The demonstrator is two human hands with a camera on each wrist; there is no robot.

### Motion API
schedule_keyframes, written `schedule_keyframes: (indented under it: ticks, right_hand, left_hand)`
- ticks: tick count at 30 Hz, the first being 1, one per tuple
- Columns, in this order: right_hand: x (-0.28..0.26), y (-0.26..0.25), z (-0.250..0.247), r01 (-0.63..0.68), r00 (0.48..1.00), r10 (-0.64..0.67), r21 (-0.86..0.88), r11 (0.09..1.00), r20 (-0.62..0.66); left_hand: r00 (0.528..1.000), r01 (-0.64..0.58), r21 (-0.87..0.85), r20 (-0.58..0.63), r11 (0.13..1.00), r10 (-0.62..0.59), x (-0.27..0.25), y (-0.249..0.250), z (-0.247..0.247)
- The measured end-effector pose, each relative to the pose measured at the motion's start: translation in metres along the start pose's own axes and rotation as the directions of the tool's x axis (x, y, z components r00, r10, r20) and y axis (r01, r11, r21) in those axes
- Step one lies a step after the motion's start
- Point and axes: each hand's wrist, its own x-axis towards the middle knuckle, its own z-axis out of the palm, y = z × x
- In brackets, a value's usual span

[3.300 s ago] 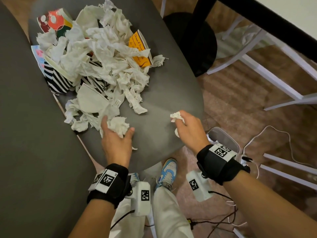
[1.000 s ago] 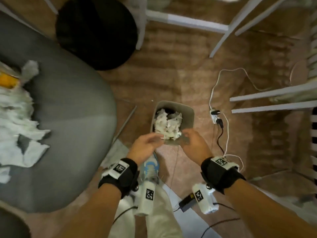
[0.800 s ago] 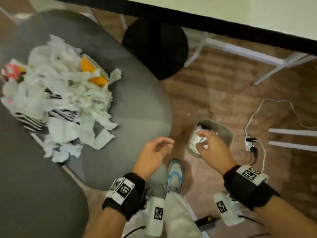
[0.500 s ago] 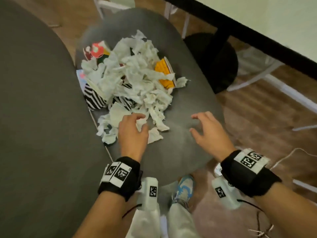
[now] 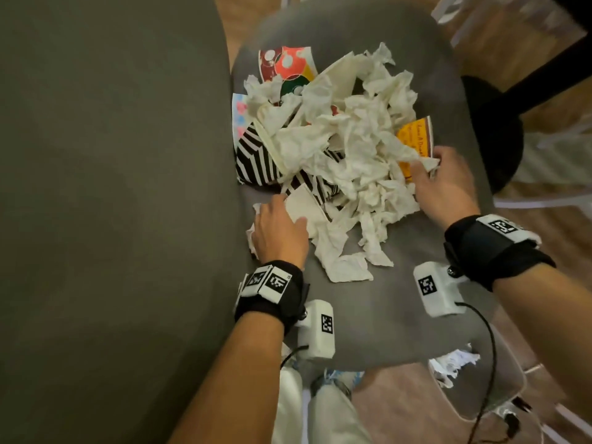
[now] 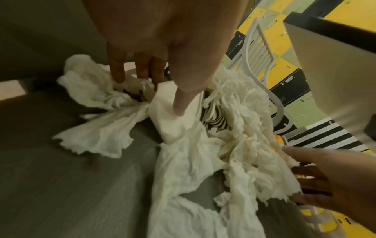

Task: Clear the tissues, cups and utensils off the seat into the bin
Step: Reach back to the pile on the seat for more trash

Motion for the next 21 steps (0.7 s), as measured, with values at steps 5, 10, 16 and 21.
schedule_keyframes:
  ticks: [5, 10, 16, 21]
  right_hand:
    - [0.003, -0.002, 0.006, 0.006, 1.000, -0.006, -0.018, 1.000, -0.004]
    - [-0.024, 0.008, 0.002, 0.025, 0.993, -0.006, 0.157, 0.987, -0.120]
    - [-0.052, 0.032, -0.011, 0.131, 0.946, -0.054, 0.226, 0.965, -0.319]
    - [-0.076, 0.048, -0.017, 0.105, 0.939, 0.014, 0.326, 0.939, -0.343]
  left_hand:
    - [0.995, 0.047, -0.195, -0.073, 0.980, -0.062, -0.008, -0.002, 0.002]
    - [0.989, 0.008, -0.261, -0.138, 0.965, -0.045, -0.019, 0.009, -0.009]
    - [0.975, -0.062, -0.274, -0.220, 0.960, 0.000, -0.036, 0.016, -0.019]
    - [0.976, -0.146, -0.279, -0.199, 0.949, 0.091, -0.058, 0.019, -0.018]
